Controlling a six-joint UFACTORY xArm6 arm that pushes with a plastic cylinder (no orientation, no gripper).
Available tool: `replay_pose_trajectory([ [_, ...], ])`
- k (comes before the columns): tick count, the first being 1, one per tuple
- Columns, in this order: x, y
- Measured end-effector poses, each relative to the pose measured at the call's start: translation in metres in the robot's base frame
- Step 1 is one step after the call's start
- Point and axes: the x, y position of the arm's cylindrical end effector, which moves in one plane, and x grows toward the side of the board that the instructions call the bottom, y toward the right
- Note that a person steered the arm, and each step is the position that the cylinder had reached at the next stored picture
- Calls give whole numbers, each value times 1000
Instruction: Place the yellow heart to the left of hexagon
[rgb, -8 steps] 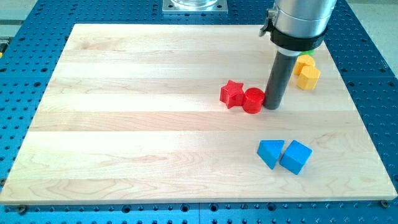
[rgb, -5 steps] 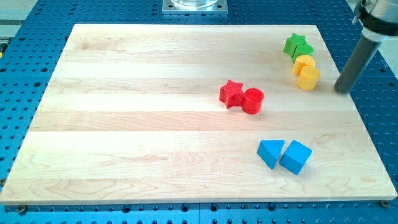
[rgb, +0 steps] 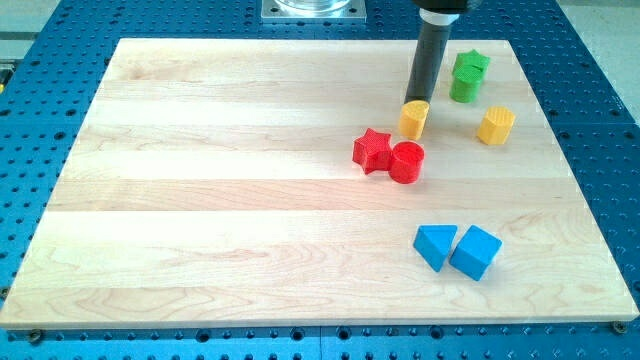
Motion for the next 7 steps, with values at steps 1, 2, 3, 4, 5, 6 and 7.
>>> replay_pose_trajectory([
  [1,13,-48],
  [2,28,-27],
  [3,32,-31],
  [4,39,10],
  [5,39,42],
  [6,39,47],
  [7,33,42],
])
